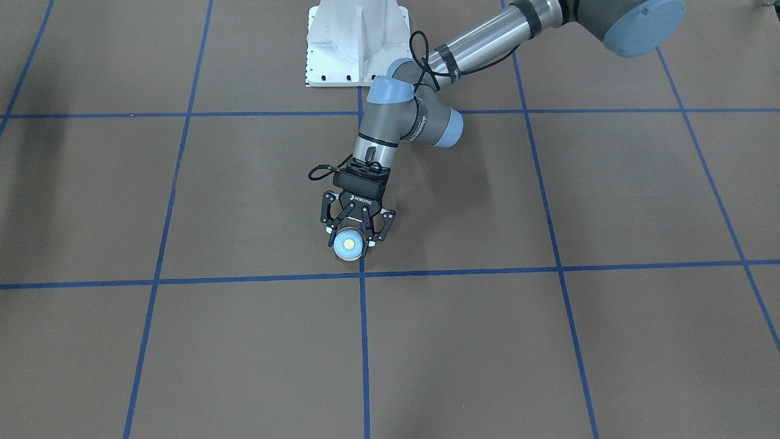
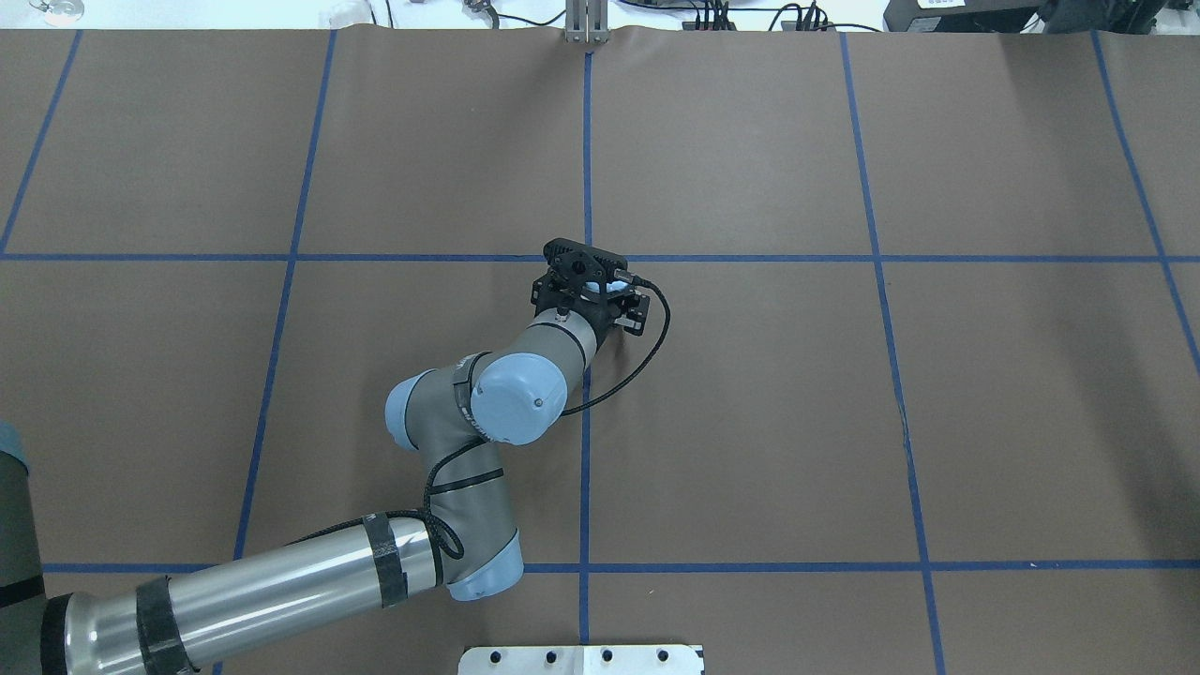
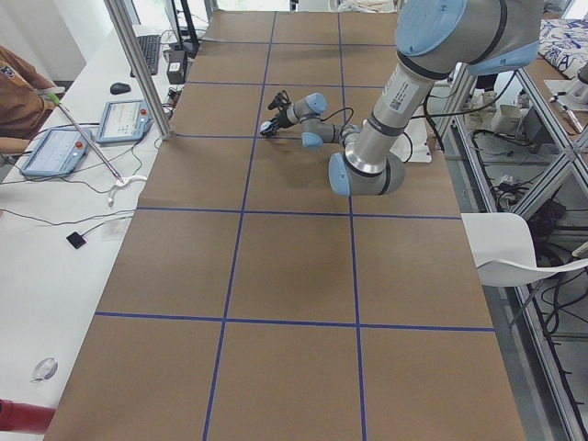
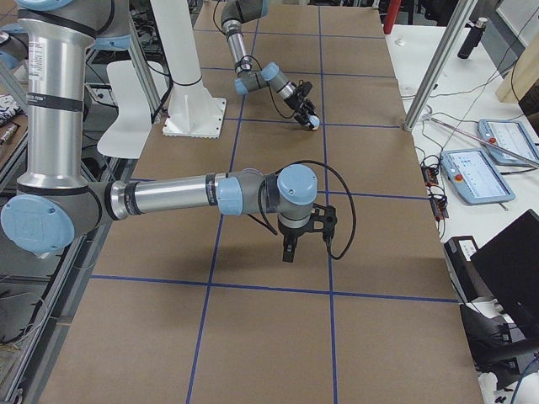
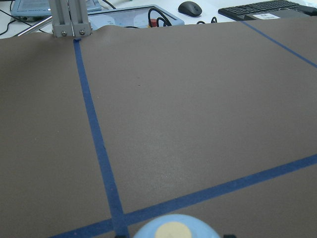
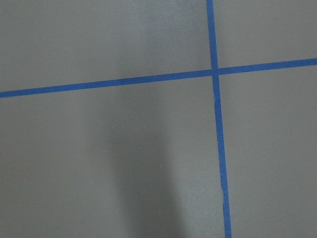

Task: Place and press bell with both arms
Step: 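Lower the bell onto the table center and open the left gripper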

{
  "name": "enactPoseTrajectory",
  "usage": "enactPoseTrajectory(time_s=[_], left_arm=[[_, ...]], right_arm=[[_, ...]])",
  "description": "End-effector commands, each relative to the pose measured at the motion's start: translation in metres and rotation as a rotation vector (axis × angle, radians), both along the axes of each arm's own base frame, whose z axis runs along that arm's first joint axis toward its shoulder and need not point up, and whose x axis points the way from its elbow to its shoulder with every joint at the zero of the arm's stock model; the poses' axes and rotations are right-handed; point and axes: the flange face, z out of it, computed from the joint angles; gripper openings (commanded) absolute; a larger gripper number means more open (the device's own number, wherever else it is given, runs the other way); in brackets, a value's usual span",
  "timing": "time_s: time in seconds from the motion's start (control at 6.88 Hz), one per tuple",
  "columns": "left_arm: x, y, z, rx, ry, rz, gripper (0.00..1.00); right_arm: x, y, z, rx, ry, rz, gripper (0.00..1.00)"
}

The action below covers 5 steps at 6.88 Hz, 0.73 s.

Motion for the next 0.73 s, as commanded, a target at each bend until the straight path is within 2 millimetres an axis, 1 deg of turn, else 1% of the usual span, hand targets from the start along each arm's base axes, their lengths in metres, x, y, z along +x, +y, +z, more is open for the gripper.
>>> enactPoseTrajectory(time_s=[0.0,0.15,0.29,0.44,0.58], left_arm=[[0.002,0.004,-0.002,0.000,0.002,0.005,0.80],[0.003,0.005,0.000,0.000,0.000,0.005,1.00],[0.002,0.005,-0.002,0.001,0.005,0.006,1.00],[0.001,0.006,-0.017,0.009,0.028,0.009,1.00],[-0.006,0.000,-0.034,0.018,0.052,0.002,1.00]], right_arm=[[0.000,0.000,0.000,0.000,0.000,0.000,1.00],[0.000,0.000,-0.001,0.002,0.000,0.000,1.00],[0.000,0.000,-0.001,0.002,0.000,0.000,1.00],[0.000,-0.001,-0.002,0.005,-0.002,0.000,1.00],[-0.001,-0.008,-0.014,0.028,-0.005,0.002,1.00]])
